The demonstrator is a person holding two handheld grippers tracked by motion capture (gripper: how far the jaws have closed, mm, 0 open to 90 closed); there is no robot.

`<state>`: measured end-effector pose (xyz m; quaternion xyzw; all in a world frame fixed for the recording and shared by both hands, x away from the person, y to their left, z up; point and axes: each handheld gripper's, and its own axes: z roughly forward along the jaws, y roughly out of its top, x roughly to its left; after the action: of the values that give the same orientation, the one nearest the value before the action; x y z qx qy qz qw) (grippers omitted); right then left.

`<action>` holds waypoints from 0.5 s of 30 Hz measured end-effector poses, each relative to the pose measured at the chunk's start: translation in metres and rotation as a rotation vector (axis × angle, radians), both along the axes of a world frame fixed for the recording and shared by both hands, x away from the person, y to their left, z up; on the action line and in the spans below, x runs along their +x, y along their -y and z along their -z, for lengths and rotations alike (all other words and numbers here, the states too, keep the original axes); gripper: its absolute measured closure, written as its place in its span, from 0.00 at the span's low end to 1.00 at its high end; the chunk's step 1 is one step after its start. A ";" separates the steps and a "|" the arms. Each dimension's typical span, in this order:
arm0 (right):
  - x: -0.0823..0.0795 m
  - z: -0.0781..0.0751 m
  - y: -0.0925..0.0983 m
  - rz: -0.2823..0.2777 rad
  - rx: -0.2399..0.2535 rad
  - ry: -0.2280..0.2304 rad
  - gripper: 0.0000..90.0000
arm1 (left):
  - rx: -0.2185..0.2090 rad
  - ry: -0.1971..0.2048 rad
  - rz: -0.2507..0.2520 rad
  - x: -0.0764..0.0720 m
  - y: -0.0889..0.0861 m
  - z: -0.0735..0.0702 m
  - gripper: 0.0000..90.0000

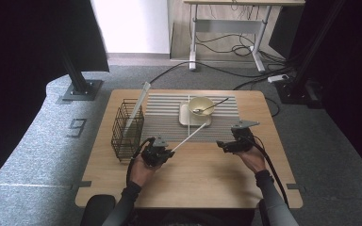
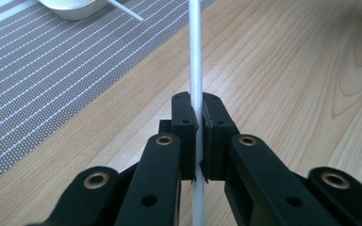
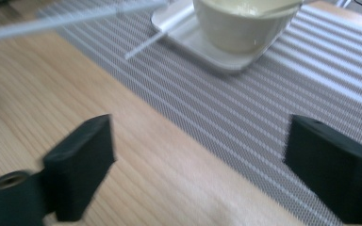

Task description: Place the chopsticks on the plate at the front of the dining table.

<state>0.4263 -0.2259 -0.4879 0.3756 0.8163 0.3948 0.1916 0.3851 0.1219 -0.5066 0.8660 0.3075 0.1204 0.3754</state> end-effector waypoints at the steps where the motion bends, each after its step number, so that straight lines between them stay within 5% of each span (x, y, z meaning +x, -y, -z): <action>1: -0.002 0.003 0.001 0.006 -0.010 0.002 0.02 | 0.001 -0.002 -0.005 0.000 0.000 0.000 0.95; 15: -0.016 0.050 0.020 0.003 -0.010 -0.060 0.00 | -0.003 -0.026 -0.124 0.013 -0.005 -0.004 0.95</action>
<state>0.4100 -0.2458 -0.5375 0.3874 0.8231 0.3792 0.1694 0.3982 0.1274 -0.5026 0.8463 0.3655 0.1319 0.3645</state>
